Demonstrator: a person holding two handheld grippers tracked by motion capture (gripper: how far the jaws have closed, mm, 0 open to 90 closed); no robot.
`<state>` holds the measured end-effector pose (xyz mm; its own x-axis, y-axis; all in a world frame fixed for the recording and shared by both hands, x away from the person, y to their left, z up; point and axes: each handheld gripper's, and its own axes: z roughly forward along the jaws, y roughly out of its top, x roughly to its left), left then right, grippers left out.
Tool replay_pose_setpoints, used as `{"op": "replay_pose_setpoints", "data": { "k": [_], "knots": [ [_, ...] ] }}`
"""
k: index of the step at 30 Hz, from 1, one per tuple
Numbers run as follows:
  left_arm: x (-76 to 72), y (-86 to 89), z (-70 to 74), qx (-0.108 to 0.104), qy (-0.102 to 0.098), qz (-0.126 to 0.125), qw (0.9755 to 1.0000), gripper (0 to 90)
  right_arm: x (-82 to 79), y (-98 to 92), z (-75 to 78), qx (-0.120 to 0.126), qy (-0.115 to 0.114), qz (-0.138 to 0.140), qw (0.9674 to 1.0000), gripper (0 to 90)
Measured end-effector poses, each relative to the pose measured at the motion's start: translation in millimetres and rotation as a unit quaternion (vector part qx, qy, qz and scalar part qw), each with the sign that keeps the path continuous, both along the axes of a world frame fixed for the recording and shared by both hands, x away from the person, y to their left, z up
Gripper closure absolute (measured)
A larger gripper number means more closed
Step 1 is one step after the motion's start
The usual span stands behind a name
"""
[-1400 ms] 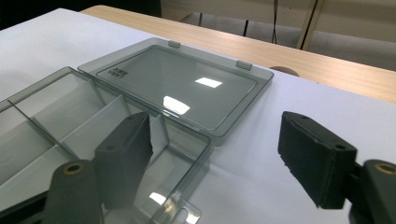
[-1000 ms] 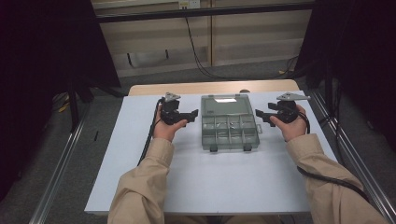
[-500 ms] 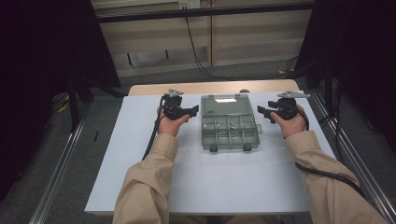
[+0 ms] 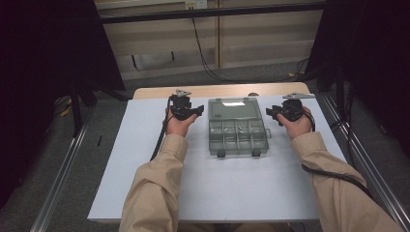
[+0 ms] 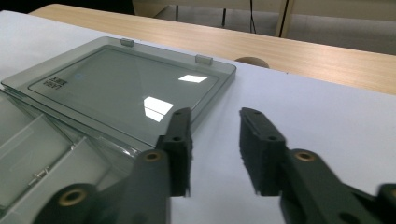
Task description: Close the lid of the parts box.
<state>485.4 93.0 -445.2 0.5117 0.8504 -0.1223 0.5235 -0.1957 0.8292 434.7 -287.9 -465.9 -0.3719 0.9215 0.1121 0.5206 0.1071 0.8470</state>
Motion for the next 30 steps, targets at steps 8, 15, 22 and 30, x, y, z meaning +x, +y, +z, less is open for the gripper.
{"op": "replay_pose_setpoints", "data": {
  "k": [8, 15, 22, 30],
  "knots": [
    [7.3, -4.7, -5.3, 0.009, 0.022, -0.004, 0.9997, 65.9, 6.1, 2.8, -4.6, -0.001, 0.013, -0.001, 0.9999, 78.9],
    [14.6, -7.2, -12.9, 0.009, 0.045, 0.0, 0.9989, 80.2, 12.6, 3.1, -12.8, -0.005, 0.037, -0.005, 0.9993, 85.5],
    [22.6, -9.3, -21.9, -0.004, 0.076, 0.003, 0.9971, 89.7, 20.7, 6.9, -18.0, 0.0, 0.057, -0.006, 0.9984, 90.0],
    [27.7, -14.6, -27.7, 0.007, 0.092, -0.003, 0.9957, 90.0, 29.9, 14.2, -19.3, -0.006, 0.059, 0.001, 0.9982, 90.0]
  ]
}}
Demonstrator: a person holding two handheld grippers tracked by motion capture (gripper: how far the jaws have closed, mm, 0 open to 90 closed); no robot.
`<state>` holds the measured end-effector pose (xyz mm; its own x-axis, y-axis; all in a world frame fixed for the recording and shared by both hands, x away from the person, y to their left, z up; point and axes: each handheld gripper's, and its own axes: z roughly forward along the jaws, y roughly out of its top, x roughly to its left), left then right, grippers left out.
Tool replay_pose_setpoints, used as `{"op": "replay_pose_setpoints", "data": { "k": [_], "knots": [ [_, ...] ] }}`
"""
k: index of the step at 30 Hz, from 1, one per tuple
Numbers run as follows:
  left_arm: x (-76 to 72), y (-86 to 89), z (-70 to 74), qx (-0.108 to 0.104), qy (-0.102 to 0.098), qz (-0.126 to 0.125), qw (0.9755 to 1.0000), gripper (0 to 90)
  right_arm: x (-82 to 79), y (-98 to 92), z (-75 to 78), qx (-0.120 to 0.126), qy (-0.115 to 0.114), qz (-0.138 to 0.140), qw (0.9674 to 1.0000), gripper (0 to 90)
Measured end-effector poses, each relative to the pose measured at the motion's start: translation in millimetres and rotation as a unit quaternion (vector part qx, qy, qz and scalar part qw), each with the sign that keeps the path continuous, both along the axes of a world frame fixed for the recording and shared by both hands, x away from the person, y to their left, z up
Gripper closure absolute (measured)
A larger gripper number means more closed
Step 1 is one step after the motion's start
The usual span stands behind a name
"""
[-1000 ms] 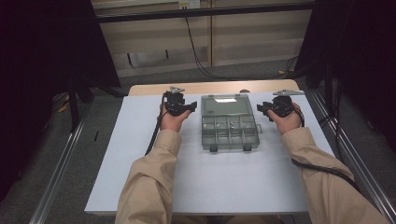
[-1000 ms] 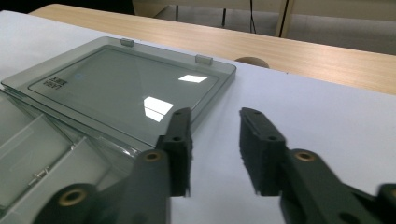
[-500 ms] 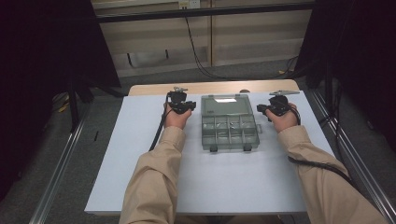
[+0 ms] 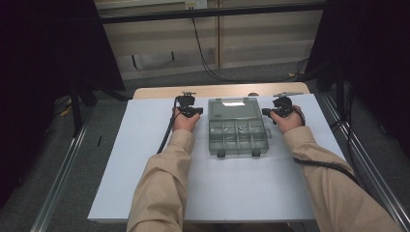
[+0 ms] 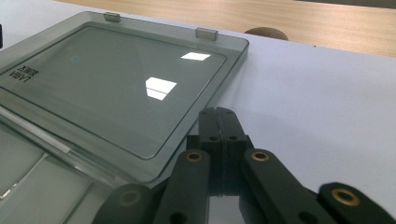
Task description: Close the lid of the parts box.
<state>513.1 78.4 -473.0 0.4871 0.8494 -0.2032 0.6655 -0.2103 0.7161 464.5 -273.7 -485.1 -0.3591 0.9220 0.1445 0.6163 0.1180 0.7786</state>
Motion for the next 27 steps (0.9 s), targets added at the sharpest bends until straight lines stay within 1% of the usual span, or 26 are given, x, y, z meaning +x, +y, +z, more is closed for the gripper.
{"op": "replay_pose_setpoints", "data": {
  "k": [2, 3, 4, 5, 6, 9, 10, 11, 12, 13, 14, 15, 16, 17, 18, 19, 20, 22, 23, 24, 25, 26, 27],
  "knots": [
    [0.6, -2.9, -2.8, -0.009, 0.002, 0.007, 0.9999, 90.0, 1.7, 0.8, -1.5, 0.0, 0.004, -0.003, 1.0, 90.0],
    [1.4, -1.9, -3.9, 0.0, 0.005, 0.0, 1.0, 90.0, 2.2, 0.3, -2.2, -0.001, 0.007, -0.002, 1.0, 90.0],
    [1.6, -3.2, -5.4, 0.002, 0.006, 0.005, 1.0, 90.0, 3.0, -0.1, -3.3, 0.0, 0.01, -0.004, 0.9999, 90.0],
    [2.2, -3.2, -7.0, 0.002, 0.01, 0.001, 0.9999, 90.0, 4.0, -1.3, -4.0, -0.003, 0.011, -0.005, 0.9999, 90.0],
    [2.4, -4.2, -8.9, 0.001, 0.009, 0.004, 0.9999, 90.0, 4.7, -2.1, -4.7, -0.003, 0.013, -0.008, 0.9999, 90.0],
    [3.2, -5.7, -12.7, 0.008, 0.013, -0.001, 0.9999, 90.0, 7.0, -3.6, -7.7, 0.002, 0.015, -0.008, 0.9999, 90.0],
    [3.7, -6.3, -14.1, 0.008, 0.014, 0.002, 0.9999, 90.0, 7.5, -3.4, -8.6, 0.004, 0.018, -0.01, 0.9998, 90.0],
    [4.3, -6.2, -14.8, 0.003, 0.013, 0.003, 0.9999, 90.0, 8.4, -3.8, -9.7, 0.001, 0.019, -0.005, 0.9998, 90.0],
    [4.8, -6.6, -15.0, 0.006, 0.012, 0.004, 0.9999, 90.0, 9.2, -3.5, -10.7, 0.002, 0.021, -0.007, 0.9998, 90.0],
    [5.2, -6.6, -14.7, 0.009, 0.013, -0.001, 0.9999, 90.0, 9.6, -3.5, -11.2, 0.003, 0.025, -0.007, 0.9997, 90.0],
    [5.5, -7.4, -14.9, 0.007, 0.012, 0.004, 0.9999, 90.0, 10.1, -3.2, -11.1, 0.004, 0.026, -0.008, 0.9996, 90.0],
    [5.9, -8.7, -15.2, -0.001, 0.013, 0.01, 0.9999, 90.0, 11.1, -3.3, -11.1, 0.005, 0.026, -0.007, 0.9996, 90.0],
    [6.7, -7.7, -14.5, 0.007, 0.015, 0.004, 0.9998, 90.0, 12.2, -3.4, -11.4, 0.003, 0.024, -0.007, 0.9997, 90.0],
    [6.8, -8.9, -14.5, 0.009, 0.014, 0.007, 0.9998, 90.0, 13.1, -3.4, -11.5, 0.005, 0.025, -0.007, 0.9996, 90.0],
    [6.8, -10.1, -14.8, 0.003, 0.013, 0.01, 0.9999, 90.0, 13.5, -2.9, -11.2, 0.009, 0.031, -0.008, 0.9994, 90.0],
    [7.1, -9.9, -15.0, 0.005, 0.015, 0.007, 0.9998, 90.0, 14.5, -2.8, -11.5, 0.009, 0.029, -0.009, 0.9995, 90.0],
    [7.4, -10.6, -15.2, 0.004, 0.014, 0.013, 0.9998, 90.0, 15.6, -2.3, -11.7, 0.009, 0.027, -0.009, 0.9995, 90.0],
    [8.1, -10.9, -15.2, 0.004, 0.014, 0.01, 0.9998, 90.0, 16.1, -2.0, -11.6, 0.012, 0.032, -0.009, 0.9994, 90.0],
    [8.2, -12.2, -15.5, -0.001, 0.014, 0.015, 0.9998, 90.0, 15.9, -2.2, -11.4, 0.014, 0.035, -0.014, 0.9992, 90.0],
    [8.8, -12.1, -15.1, 0.006, 0.014, 0.013, 0.9998, 90.0, 16.4, -2.4, -11.6, 0.015, 0.035, -0.011, 0.9992, 90.0],
    [9.2, -12.7, -14.8, 0.006, 0.016, 0.012, 0.9998, 90.0, 16.7, -2.5, -11.8, 0.015, 0.034, -0.01, 0.9993, 90.0],
    [9.1, -14.0, -14.7, 0.0, 0.019, 0.017, 0.9997, 90.0, 16.9, -2.5, -11.9, 0.014, 0.033, -0.009, 0.9993, 90.0],
    [9.9, -13.8, -14.7, 0.007, 0.018, 0.014, 0.9997, 90.0, 17.0, -2.5, -12.0, 0.014, 0.032, -0.009, 0.9993, 90.0]
  ]
}}
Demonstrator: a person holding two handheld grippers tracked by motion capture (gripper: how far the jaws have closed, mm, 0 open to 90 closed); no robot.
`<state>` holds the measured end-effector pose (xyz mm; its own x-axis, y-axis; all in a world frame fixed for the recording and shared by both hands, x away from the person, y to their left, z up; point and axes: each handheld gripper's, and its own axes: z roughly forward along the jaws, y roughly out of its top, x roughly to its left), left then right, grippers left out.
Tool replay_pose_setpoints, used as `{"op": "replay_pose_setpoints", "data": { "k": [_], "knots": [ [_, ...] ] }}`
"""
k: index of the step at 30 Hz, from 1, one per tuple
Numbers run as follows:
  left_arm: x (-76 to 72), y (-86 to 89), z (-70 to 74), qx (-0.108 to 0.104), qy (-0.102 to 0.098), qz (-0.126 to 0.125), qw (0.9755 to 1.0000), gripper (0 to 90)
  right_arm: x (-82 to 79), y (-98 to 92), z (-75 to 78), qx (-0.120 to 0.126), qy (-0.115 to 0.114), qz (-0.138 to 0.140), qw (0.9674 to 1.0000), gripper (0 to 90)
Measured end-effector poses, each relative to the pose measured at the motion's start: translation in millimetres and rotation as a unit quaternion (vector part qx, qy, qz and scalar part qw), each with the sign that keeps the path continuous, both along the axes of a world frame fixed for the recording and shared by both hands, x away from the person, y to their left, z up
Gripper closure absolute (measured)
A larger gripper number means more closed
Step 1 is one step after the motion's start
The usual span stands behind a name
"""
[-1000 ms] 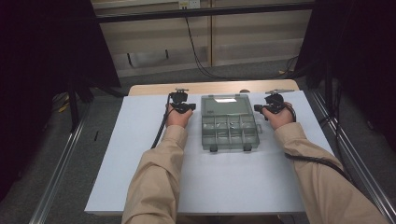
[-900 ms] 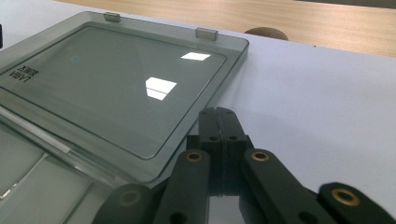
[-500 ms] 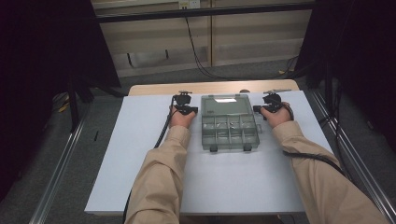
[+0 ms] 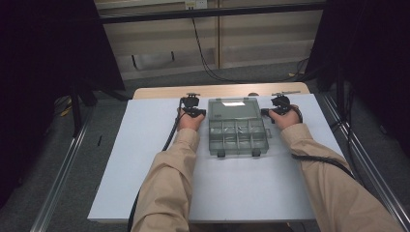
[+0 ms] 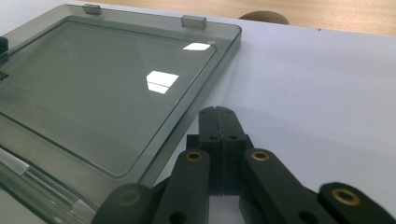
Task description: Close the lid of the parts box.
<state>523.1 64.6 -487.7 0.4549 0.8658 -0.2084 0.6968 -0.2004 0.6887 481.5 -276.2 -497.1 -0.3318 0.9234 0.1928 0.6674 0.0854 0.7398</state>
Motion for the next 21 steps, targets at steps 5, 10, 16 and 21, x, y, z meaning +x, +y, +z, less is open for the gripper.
{"op": "replay_pose_setpoints", "data": {
  "k": [5, 10, 16, 21],
  "knots": [
    [1.2, -1.6, 0.4, 0.003, 0.003, -0.001, 1.0, 90.0, 0.7, 0.5, 0.0, -0.001, 0.0, 0.001, 1.0, 90.0],
    [1.5, -3.8, -0.4, 0.001, 0.001, 0.005, 1.0, 90.0, 3.1, 0.9, -0.7, 0.002, 0.0, 0.0, 1.0, 90.0],
    [2.6, -4.6, -1.6, -0.012, 0.004, 0.013, 0.9998, 90.0, 2.7, 2.7, 0.3, 0.008, 0.012, -0.011, 0.9998, 90.0],
    [2.7, -6.3, -2.4, -0.02, 0.004, 0.015, 0.9997, 90.0, 5.2, 3.8, -0.5, 0.01, 0.008, -0.01, 0.9999, 90.0]
  ]
}}
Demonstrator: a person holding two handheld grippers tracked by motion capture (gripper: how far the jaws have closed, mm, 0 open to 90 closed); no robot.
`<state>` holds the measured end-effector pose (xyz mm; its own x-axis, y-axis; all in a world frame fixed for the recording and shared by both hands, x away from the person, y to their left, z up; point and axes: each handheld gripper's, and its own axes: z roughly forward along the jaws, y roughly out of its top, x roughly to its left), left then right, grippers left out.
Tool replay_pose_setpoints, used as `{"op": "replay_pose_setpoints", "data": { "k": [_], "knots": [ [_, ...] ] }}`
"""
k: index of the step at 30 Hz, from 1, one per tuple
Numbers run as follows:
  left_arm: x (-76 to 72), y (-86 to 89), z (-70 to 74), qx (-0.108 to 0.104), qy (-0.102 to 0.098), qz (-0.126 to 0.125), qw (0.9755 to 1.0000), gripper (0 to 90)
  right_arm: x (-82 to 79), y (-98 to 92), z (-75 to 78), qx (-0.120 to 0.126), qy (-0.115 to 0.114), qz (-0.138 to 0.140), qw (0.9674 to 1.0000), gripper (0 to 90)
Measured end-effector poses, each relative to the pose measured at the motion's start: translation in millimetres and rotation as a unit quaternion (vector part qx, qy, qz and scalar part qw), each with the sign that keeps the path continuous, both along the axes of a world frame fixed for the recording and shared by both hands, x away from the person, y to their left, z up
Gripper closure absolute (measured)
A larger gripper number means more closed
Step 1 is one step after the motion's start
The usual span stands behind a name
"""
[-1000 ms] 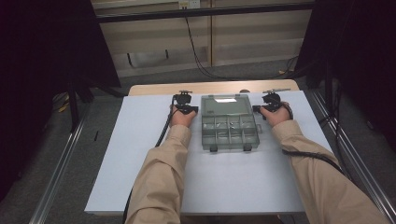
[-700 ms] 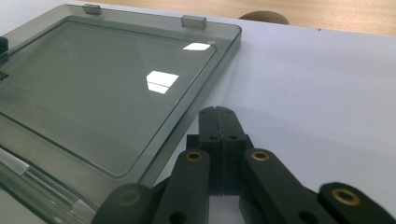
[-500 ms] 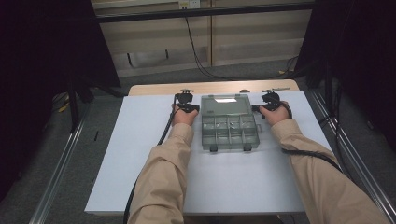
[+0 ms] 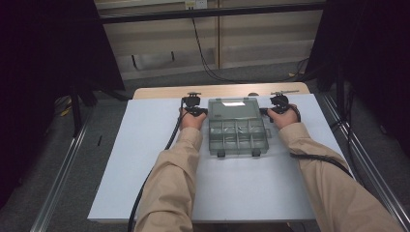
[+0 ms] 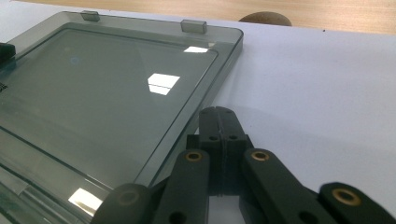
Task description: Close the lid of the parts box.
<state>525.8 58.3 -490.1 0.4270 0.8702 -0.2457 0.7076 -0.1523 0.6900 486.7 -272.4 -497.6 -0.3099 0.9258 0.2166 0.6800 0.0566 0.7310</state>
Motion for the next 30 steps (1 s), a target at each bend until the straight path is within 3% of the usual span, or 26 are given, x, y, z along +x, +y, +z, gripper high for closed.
{"op": "replay_pose_setpoints", "data": {
  "k": [2, 7, 13, 19, 29, 30],
  "knots": [
    [0.0, -0.1, -0.1, 0.002, 0.0, -0.001, 1.0, 90.0, 0.1, 0.5, -0.1, -0.001, -0.001, -0.002, 1.0, 90.0],
    [1.6, -1.2, -1.3, -0.014, 0.002, 0.009, 0.9999, 90.0, 0.5, 0.2, -0.4, 0.004, 0.0, -0.004, 1.0, 90.0],
    [1.8, -0.2, -0.7, -0.01, 0.007, 0.008, 0.9999, 90.0, 0.1, 1.1, -0.5, 0.006, -0.001, -0.009, 0.9999, 90.0],
    [1.2, -0.7, -1.3, -0.031, 0.011, 0.022, 0.9992, 90.0, -0.2, 0.2, -1.0, 0.016, -0.005, -0.01, 0.9998, 90.0],
    [0.2, 0.3, 3.3, -0.04, -0.001, 0.02, 0.999, 90.0, -2.1, -2.6, 1.7, 0.037, -0.013, -0.019, 0.999, 90.0],
    [0.2, 0.7, 3.7, -0.048, -0.006, 0.021, 0.9986, 90.0, -2.2, -3.1, 2.5, 0.037, -0.014, -0.017, 0.9991, 90.0]
  ]
}}
